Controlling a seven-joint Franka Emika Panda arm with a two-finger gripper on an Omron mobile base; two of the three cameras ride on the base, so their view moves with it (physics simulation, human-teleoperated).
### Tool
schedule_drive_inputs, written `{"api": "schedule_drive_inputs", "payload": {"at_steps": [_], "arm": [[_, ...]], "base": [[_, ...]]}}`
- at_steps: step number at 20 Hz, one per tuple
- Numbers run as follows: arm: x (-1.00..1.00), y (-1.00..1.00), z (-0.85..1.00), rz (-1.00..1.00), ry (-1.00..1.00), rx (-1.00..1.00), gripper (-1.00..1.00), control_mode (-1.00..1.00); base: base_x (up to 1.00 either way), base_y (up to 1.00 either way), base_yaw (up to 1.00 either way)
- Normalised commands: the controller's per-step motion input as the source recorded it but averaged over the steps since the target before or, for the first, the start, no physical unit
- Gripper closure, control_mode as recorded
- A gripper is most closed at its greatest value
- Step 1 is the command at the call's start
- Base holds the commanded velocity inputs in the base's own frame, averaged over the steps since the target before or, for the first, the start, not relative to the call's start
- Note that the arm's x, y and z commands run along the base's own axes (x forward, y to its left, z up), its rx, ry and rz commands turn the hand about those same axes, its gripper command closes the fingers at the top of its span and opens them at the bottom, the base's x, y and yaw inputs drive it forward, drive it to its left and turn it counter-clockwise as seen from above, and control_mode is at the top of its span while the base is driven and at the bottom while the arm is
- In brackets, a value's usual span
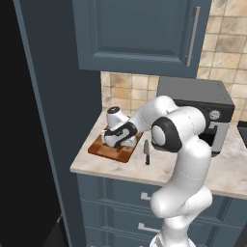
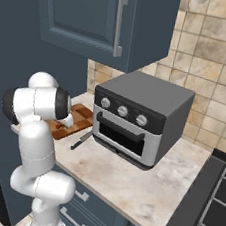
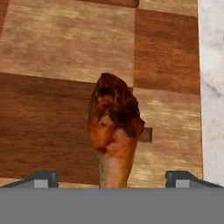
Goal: Retrieve the chicken drumstick from the fridge and place it on the cutting board.
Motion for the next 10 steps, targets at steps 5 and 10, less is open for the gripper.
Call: {"api": "schedule_drive_inputs", "payload": {"at_steps": [5, 10], "arm": [[-0.16, -0.08, 0.32, -0.10, 0.00, 0.04, -1.00, -1.00], [-0.35, -0.01, 0.43, -0.08, 0.00, 0.11, -1.00, -1.00]], "base": [[0.00, 0.00, 0.00], [0.00, 0.00, 0.00]]}}
